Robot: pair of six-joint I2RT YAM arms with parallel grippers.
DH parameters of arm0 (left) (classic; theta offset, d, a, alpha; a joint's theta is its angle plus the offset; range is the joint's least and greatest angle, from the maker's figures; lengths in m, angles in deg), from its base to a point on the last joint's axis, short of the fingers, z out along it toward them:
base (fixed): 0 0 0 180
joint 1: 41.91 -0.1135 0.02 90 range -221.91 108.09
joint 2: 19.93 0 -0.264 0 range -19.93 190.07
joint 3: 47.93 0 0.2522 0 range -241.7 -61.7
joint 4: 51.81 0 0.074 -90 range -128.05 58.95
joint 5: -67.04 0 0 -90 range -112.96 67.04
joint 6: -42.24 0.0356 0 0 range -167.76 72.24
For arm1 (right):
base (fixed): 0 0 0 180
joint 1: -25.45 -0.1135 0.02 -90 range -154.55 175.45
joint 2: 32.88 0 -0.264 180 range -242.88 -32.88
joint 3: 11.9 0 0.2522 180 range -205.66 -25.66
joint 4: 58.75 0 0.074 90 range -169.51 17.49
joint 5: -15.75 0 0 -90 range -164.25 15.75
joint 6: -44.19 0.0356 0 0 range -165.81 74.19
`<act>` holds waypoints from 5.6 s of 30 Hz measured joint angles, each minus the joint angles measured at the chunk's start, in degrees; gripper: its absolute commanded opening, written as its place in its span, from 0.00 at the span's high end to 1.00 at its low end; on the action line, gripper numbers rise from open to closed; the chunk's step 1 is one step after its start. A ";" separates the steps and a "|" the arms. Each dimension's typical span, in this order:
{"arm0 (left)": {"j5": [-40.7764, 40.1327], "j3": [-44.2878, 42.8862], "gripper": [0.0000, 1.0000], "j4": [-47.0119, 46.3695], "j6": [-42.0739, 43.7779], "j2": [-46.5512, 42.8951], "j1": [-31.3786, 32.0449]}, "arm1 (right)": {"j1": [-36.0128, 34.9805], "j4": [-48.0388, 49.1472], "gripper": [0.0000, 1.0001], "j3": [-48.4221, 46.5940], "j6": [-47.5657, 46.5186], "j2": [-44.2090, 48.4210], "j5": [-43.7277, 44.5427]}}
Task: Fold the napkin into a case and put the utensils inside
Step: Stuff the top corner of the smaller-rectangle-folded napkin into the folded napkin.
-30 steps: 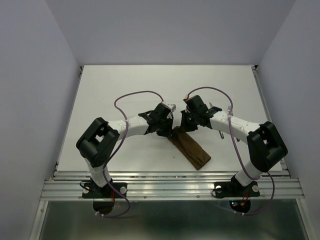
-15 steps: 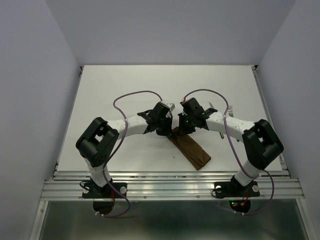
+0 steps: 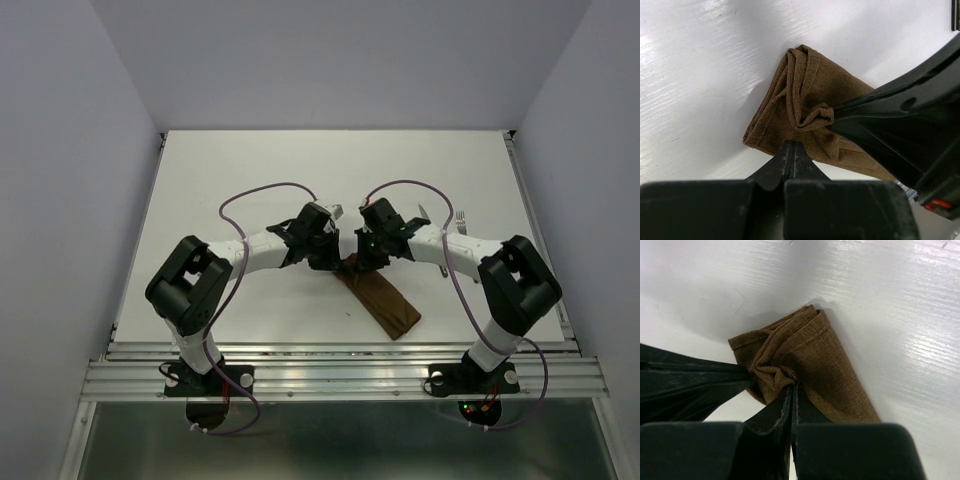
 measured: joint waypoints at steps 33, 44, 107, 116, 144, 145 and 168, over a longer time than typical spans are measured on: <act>3.21 1.81 1.00 -3.91 -2.34 -0.96 -1.01 | -0.42 4.44 0.64 2.91 1.55 1.62 -2.21; 3.45 1.81 1.00 -3.93 -2.08 -0.96 -1.01 | -0.42 5.20 0.55 2.91 3.17 3.13 -1.66; 3.89 1.77 1.00 -3.80 -1.09 -0.96 -1.01 | -0.42 6.32 0.99 3.82 7.06 2.14 0.98; 3.93 1.40 1.00 -3.76 -1.53 -0.96 -1.01 | -0.42 6.60 0.99 3.82 6.60 -1.60 1.01; 4.90 1.11 1.00 -3.85 -0.68 -0.90 -1.49 | -0.39 7.45 0.99 2.34 6.95 -2.23 -1.25; 4.92 1.11 1.00 -3.82 -0.59 -0.87 -1.49 | -0.37 7.74 0.99 2.45 7.23 -2.23 -1.62; 5.42 0.74 1.00 -3.37 0.74 -0.46 -1.77 | -0.35 14.93 0.99 7.52 13.55 1.36 -5.40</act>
